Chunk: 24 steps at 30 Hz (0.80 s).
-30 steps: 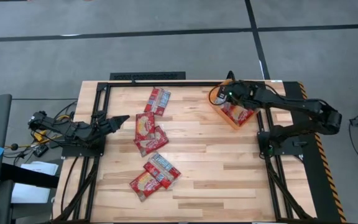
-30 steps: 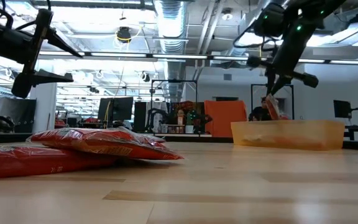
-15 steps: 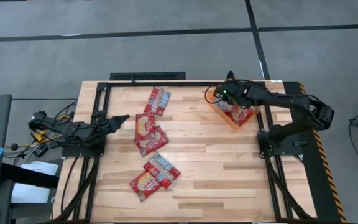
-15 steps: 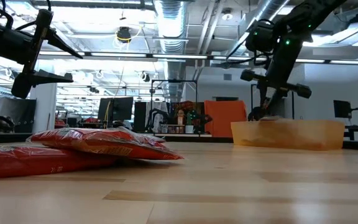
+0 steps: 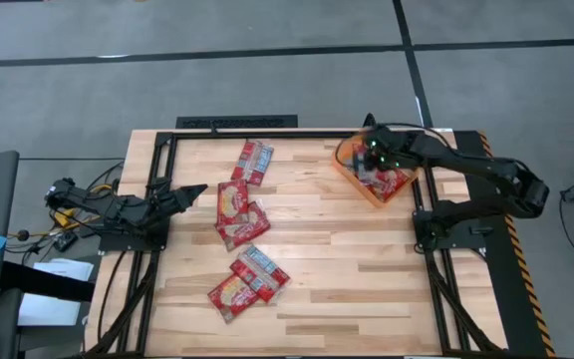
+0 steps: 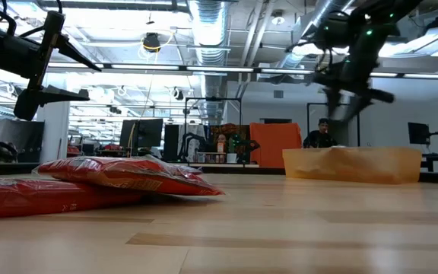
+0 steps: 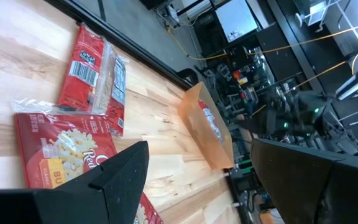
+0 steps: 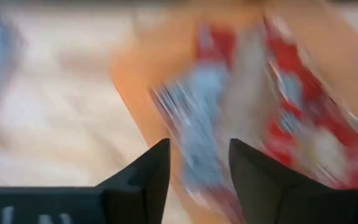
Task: Sort popcorn bags into baskets
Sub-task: Put the red popcorn bag into the orange bin
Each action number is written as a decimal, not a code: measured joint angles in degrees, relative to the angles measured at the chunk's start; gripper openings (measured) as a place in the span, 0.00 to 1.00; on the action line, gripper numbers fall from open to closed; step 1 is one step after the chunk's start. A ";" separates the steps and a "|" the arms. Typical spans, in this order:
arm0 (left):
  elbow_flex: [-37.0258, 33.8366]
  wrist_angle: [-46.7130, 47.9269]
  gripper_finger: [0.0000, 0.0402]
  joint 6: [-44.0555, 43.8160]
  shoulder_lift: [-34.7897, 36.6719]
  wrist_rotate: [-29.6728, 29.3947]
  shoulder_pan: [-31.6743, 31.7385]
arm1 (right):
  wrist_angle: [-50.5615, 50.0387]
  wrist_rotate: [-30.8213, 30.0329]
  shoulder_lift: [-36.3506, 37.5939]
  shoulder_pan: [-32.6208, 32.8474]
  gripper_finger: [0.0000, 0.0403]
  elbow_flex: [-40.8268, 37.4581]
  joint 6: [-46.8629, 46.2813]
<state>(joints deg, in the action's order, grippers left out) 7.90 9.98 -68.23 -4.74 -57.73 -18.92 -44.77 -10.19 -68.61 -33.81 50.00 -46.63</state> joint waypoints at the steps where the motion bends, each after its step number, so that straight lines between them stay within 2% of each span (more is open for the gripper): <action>1: 0.00 0.02 0.67 -0.04 0.01 -0.04 0.00 | -2.74 0.62 -0.04 0.56 0.42 -0.03 1.60; 4: 0.00 0.02 0.67 -0.09 0.00 -0.05 0.01 | -8.40 0.98 0.01 2.52 0.35 -0.03 4.69; 9: 0.00 0.04 0.67 -0.90 -0.01 -0.16 0.00 | -10.48 1.13 -0.01 6.82 0.25 -0.03 6.62; 15: -0.02 0.04 0.67 -1.05 -0.01 -0.27 0.00 | -12.03 -0.24 -1.22 9.92 0.04 -0.03 6.94; 17: -0.02 0.04 0.67 -1.05 -0.02 -0.36 0.00 | -11.89 -0.33 -1.32 9.61 0.03 -0.05 7.91; 21: -0.02 0.04 0.67 -1.39 -0.01 -0.34 0.00 | -12.55 -0.34 -4.02 9.29 0.08 -0.10 7.42; 24: -0.02 0.07 0.67 -1.49 0.01 -0.20 0.00 | -12.81 -0.26 -5.87 9.48 0.06 -0.03 8.44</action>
<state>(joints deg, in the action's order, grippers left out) 7.88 10.04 -69.71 -4.73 -57.93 -18.92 -57.57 -10.45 -74.48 -24.33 49.97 -38.19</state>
